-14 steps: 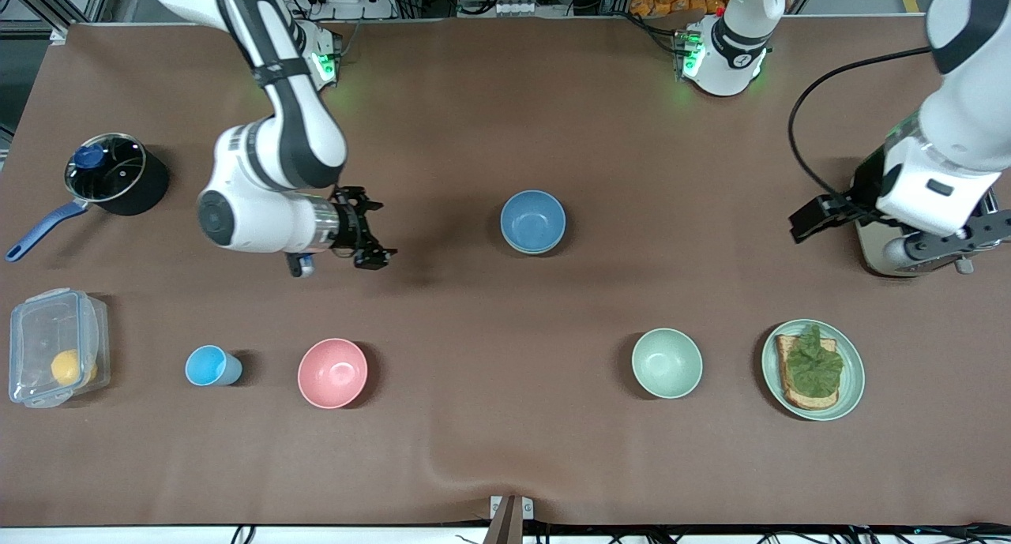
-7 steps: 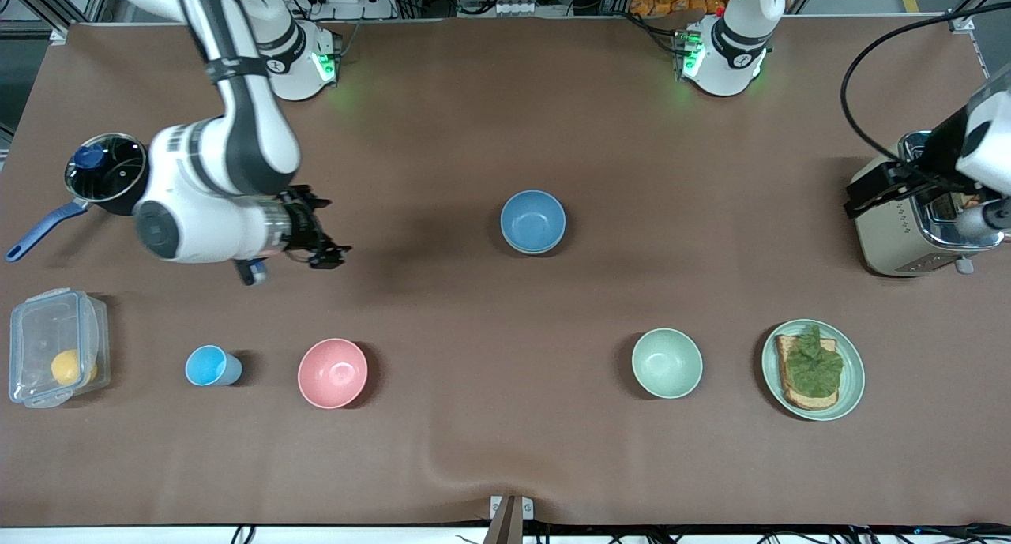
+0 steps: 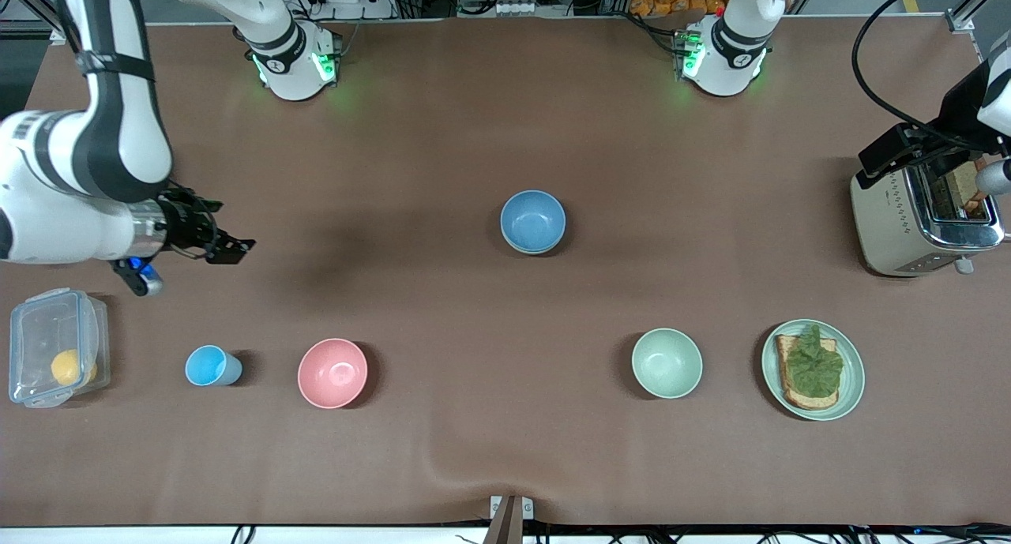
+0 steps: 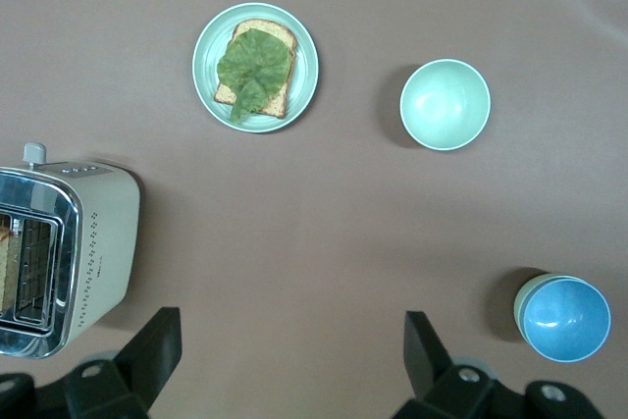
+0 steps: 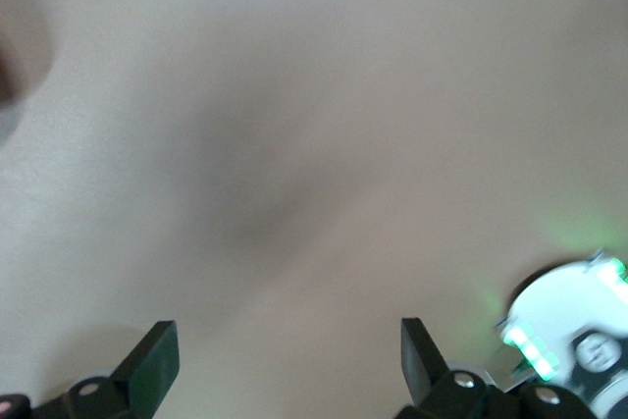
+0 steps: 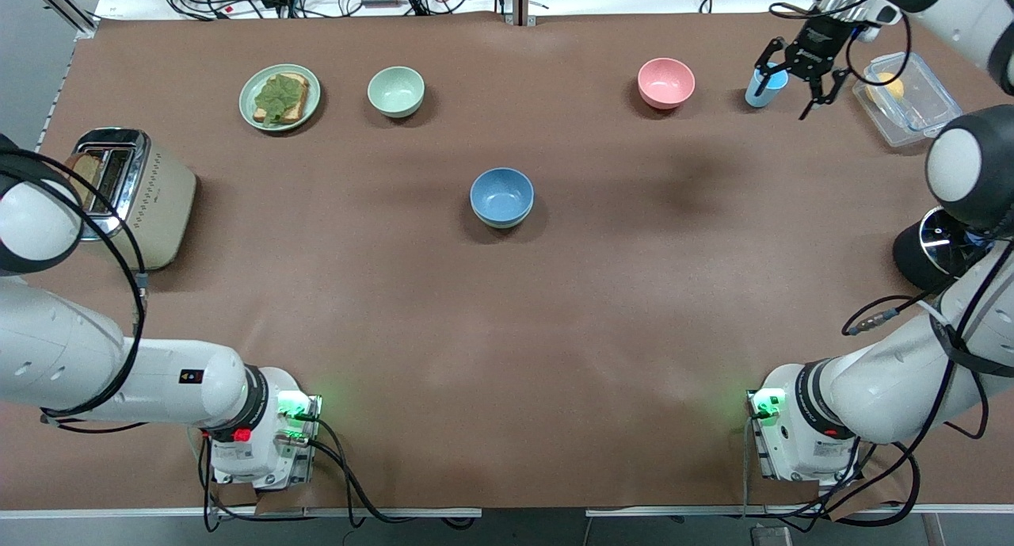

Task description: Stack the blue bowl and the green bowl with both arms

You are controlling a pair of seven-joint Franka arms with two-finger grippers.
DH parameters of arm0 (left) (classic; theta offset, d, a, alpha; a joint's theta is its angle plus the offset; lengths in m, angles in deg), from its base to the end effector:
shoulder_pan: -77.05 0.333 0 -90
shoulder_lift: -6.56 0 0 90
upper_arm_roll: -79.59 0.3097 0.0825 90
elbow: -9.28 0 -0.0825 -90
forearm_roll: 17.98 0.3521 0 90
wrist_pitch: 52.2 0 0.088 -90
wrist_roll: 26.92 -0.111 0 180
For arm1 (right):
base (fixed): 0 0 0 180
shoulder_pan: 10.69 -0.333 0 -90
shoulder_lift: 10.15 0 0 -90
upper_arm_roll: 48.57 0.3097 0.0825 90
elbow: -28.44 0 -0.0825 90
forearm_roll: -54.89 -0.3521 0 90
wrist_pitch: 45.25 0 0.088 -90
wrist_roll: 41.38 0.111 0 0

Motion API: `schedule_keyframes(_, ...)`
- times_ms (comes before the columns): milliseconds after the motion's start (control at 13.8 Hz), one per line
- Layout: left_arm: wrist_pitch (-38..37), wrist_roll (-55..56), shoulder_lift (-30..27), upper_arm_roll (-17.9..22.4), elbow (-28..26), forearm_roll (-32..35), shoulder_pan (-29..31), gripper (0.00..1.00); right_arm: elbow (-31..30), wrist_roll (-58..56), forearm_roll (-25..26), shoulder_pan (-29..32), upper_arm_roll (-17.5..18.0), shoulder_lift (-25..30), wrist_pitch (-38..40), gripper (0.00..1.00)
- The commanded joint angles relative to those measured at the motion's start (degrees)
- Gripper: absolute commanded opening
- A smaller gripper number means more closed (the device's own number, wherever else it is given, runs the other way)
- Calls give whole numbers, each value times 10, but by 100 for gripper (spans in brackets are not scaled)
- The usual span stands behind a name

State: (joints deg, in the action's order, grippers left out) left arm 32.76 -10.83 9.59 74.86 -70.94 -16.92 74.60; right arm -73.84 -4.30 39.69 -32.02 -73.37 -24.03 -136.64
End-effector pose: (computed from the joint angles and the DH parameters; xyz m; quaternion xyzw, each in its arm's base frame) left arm 0.5262 -0.0626 0.6530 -0.9968 -0.0787 -0.0161 0.0039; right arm 0.5415 0.0094 0.4069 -0.9033 0.3708 0.2150 0.0172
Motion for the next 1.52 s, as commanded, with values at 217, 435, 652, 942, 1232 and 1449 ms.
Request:
schedule_keyframes(217, -3, -7, -7, 2, -12, -5, -8, 100, 0, -190, 82, 170, 134, 84, -12, 100)
schedule_keyframes(435, -3, -11, -7, 2, -8, -3, -6, 100, 31, -280, 83, 197, 150, 115, -12, 100)
schedule_keyframes(652, -3, -14, -4, 2, -7, -3, -7, 100, 81, -318, 83, 243, 206, 129, -5, 100)
schedule_keyframes(942, -3, -15, 0, 5, -6, -3, -4, 100, 85, -318, 83, 262, 230, 152, 2, 100)
schedule_keyframes(1232, -3, -15, 0, 6, -6, -2, -4, 100, 86, -320, 83, 278, 241, 152, 1, 100)
schedule_keyframes(1449, -3, -15, 0, 7, -6, -2, -4, 100, 94, -320, 85, 277, 239, 150, 1, 100)
